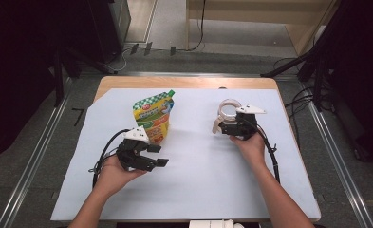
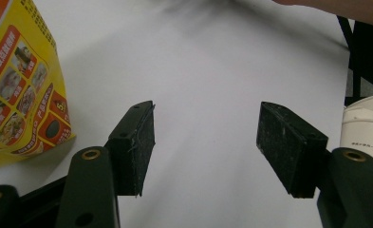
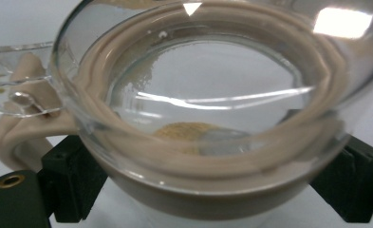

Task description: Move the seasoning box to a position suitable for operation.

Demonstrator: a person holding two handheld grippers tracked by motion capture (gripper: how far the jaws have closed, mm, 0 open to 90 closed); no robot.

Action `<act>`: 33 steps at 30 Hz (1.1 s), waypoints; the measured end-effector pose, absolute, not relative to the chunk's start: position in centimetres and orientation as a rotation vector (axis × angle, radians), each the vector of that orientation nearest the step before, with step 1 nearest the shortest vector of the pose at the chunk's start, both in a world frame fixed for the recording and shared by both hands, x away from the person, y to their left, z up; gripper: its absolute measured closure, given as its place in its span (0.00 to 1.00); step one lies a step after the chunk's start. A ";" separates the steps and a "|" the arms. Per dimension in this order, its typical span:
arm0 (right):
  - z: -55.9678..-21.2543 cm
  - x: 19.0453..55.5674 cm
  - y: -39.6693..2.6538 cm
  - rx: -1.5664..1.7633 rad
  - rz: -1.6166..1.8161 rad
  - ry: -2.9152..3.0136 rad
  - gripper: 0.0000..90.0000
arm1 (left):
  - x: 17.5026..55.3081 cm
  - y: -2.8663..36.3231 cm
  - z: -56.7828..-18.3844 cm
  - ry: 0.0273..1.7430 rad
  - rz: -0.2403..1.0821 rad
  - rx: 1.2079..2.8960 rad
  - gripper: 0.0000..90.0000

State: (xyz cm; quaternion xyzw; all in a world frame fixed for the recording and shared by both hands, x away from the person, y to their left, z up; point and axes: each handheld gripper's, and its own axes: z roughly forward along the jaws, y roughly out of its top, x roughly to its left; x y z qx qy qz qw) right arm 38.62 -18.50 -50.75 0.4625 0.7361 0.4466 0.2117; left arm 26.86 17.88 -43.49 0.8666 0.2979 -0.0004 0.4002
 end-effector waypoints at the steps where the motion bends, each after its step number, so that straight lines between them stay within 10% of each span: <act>1: -50.8 38.7 -18.4 1.283 1.240 2.040 0.12 | 26.9 17.8 -43.5 0.755 -0.002 2.192 0.43; 33: -49.2 37.4 -17.6 1.263 1.255 2.012 0.13 | 27.0 17.3 -43.6 0.739 -0.010 2.204 0.42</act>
